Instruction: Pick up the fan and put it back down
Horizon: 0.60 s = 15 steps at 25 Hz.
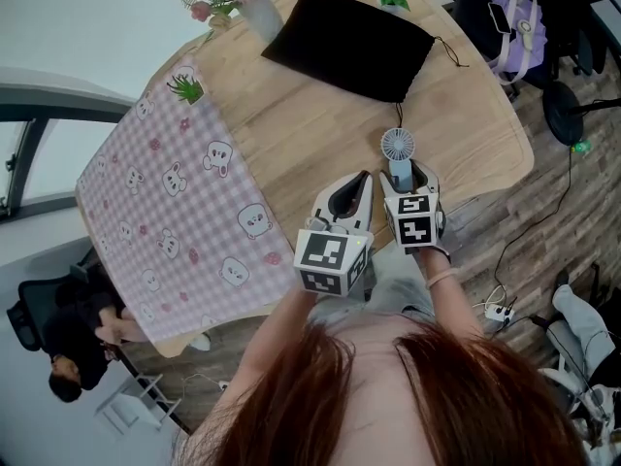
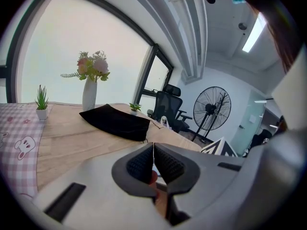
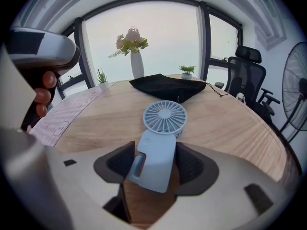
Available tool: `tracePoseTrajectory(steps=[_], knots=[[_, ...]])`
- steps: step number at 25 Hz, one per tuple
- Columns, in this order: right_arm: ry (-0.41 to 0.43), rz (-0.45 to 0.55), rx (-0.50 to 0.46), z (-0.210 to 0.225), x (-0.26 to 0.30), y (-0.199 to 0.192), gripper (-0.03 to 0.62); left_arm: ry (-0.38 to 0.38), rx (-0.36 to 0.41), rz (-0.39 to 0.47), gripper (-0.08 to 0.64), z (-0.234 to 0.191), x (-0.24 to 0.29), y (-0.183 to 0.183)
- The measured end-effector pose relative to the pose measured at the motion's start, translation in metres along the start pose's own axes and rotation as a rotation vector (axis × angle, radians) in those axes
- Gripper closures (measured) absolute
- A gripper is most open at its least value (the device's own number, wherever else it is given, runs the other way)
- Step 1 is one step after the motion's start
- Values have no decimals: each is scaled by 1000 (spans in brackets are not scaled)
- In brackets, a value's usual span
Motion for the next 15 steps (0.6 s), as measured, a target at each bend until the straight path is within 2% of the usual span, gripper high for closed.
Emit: tracePoseTrajectory(steps=[7, 15], knots=[[-18, 50, 13, 5, 0, -1, 367, 6, -11, -7, 548, -6, 5, 0], [-17, 63, 5, 9, -2, -2, 377, 22, -8, -1, 548, -7, 2, 0]])
Point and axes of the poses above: the fingertips, and each gripper's own axes: x forward along the fingers, z to its right, y out of its top, the point moved 4 cm from there along -x, backward along the fingers, and after that the axes turned 3 degrees about -y, right-handed, at the moved point
